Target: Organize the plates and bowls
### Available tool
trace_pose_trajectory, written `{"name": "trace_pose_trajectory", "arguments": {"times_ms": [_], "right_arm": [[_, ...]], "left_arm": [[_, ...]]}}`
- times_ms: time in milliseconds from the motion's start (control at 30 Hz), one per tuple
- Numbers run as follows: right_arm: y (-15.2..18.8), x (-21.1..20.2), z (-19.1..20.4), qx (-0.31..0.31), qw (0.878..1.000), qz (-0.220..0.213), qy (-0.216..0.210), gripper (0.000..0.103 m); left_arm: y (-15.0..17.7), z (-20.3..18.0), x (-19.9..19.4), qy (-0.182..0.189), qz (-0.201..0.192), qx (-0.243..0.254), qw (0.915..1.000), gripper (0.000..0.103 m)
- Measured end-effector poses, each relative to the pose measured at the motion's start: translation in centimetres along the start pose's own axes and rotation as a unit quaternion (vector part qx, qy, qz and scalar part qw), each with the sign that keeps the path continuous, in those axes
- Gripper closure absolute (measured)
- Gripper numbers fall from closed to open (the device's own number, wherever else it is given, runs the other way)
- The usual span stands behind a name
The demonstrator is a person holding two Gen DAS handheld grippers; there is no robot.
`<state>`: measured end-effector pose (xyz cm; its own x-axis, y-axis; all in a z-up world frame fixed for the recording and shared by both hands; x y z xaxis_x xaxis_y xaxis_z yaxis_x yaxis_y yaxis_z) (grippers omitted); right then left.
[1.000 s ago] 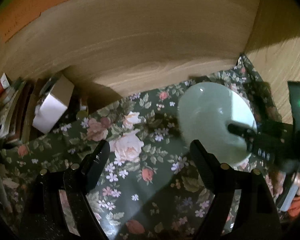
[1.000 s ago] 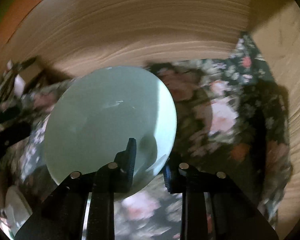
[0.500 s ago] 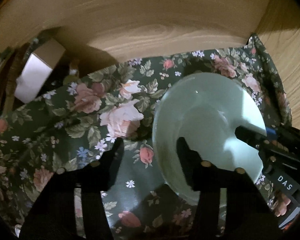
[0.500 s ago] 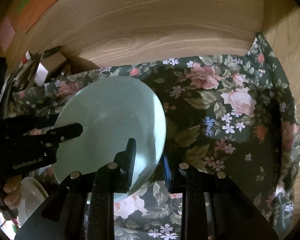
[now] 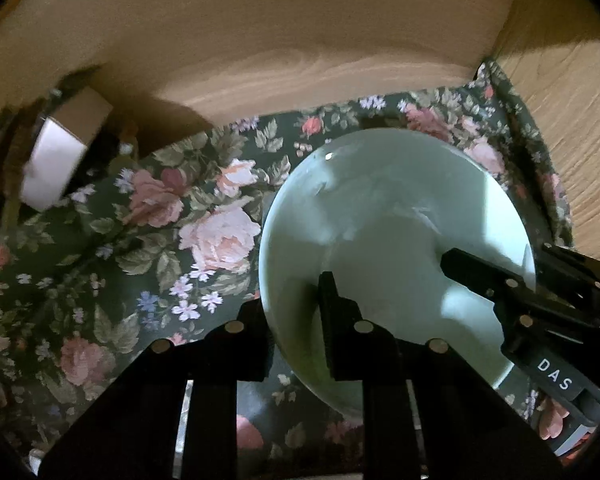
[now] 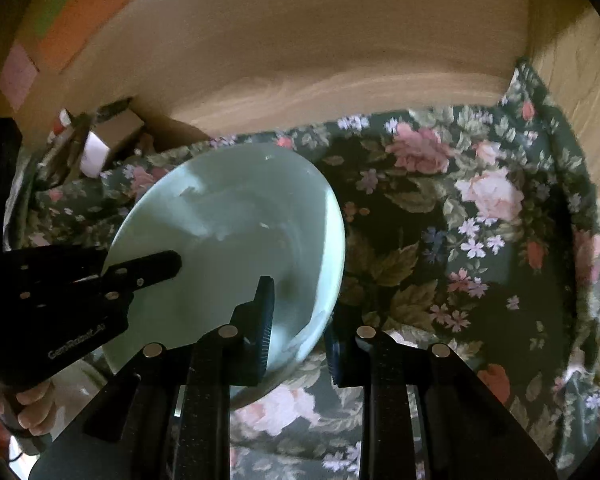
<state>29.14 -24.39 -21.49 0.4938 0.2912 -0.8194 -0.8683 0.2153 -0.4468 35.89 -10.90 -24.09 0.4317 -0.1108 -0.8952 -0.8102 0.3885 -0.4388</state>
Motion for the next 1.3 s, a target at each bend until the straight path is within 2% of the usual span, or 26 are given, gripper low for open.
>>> {"name": "trace_pose_trajectory", "arguments": {"times_ms": [300, 733, 1000, 1300], "right_arm": [[0.4, -4.8, 2.8, -0.022, 0.999, -0.044, -0.016, 0.082], [3.1, -9.4, 8.0, -0.068, 0.994, -0.078, -0.029, 0.082], [5.5, -10.6, 10.9, -0.082, 0.992, -0.088, -0.043, 0.082], [8.2, -9.9, 14.1, -0.097, 0.991, -0.079, -0.056, 0.082]], "left_arm": [[1.3, 0.3, -6.2, -0.012, -0.056, -0.011, 0.9983, 0.084], [6.4, 1.3, -14.8, -0.029, -0.117, -0.026, 0.9924, 0.084], [10.0, 2.8, -17.0, -0.040, -0.128, -0.045, 0.9900, 0.084], [14.1, 5.1, -18.6, -0.045, -0.126, -0.066, 0.9888, 0.084]]}}
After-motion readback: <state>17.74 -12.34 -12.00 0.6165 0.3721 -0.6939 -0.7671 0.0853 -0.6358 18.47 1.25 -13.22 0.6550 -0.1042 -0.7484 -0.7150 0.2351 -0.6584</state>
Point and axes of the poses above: each gripper's, at about its wrist camera, not at the fingertips, and x roughly the way its jaws point, z to its left, y to its underside, the point moved 2 cm from there along x, roughly the way its jaws point, and after that the axes turned 12 degrees about x, right-handed, at the moved point
